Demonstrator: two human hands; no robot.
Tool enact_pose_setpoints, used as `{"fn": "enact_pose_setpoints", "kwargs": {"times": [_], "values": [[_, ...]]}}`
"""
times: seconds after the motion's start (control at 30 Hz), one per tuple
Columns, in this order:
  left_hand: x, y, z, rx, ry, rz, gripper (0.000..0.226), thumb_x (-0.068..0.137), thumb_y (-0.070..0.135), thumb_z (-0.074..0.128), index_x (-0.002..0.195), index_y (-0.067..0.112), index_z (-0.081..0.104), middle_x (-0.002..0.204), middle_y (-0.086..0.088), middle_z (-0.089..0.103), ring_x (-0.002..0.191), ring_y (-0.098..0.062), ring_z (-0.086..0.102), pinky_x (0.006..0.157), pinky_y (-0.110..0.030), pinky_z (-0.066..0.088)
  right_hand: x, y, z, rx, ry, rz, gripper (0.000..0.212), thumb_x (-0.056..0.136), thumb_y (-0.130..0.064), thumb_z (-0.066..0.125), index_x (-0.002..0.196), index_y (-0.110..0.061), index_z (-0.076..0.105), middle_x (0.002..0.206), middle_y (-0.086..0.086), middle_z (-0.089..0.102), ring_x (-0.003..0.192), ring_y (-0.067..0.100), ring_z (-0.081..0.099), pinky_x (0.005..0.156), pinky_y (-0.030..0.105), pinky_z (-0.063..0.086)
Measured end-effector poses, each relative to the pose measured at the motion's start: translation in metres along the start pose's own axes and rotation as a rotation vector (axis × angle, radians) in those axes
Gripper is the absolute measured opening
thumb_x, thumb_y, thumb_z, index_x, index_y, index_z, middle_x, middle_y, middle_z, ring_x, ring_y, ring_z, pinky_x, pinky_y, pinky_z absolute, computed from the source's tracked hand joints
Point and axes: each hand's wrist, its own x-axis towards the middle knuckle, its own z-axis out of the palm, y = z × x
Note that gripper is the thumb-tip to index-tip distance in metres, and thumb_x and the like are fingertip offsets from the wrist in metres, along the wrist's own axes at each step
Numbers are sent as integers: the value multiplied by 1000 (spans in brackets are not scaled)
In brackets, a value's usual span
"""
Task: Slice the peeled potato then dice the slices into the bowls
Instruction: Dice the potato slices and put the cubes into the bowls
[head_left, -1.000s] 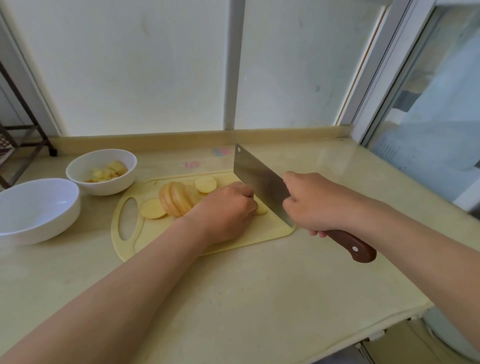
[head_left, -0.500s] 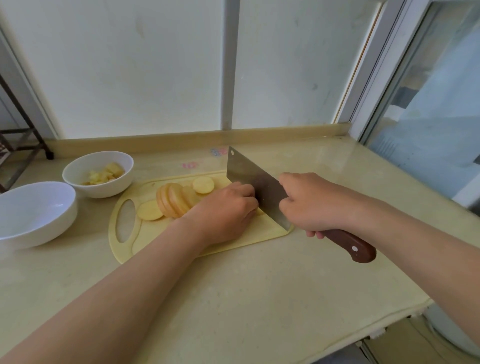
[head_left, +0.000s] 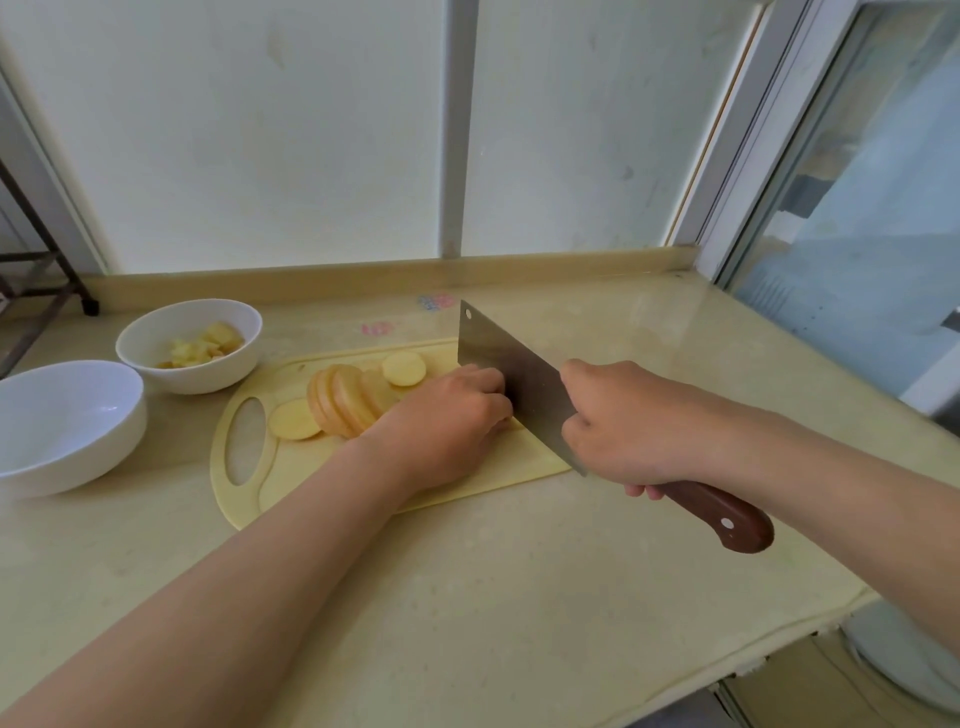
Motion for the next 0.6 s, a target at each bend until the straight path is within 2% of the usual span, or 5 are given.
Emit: {"fn": "enact_pose_setpoints", "kwargs": {"times": [0.17,0.3,0.47,0.6], "values": [[0,-1,0,-5,-15,-4,25,88,16,51,87,7,74,86,-8,62,78,-29,58,65,-42,52,22,-11,0,11,-29,25,5,100,-13,39,98,-10,42,78,20,65,45,24,57,41,25,46],[-1,-3,0,0,-34,-15,18,88,10,57,93,8,75,90,-8,63,82,-29,59,68,-42,52,38,-17,-4,58,-30,8,10,96,-8,40,105,-7,45,71,19,65,37,22,54,41,24,47],[-4,2,-6,38,-26,1,20,88,11,55,84,9,74,87,-5,62,80,-26,58,64,-39,51,40,-2,0,160,21,27,15,92,-12,39,106,-11,46,79,21,69,50,28,61,50,34,52],[-7,7,-12,51,-15,6,22,88,14,54,76,9,72,78,-4,58,73,-22,54,59,-32,46,34,4,2,209,49,14,12,91,-13,39,102,-14,45,87,22,68,56,29,64,50,34,52]]}}
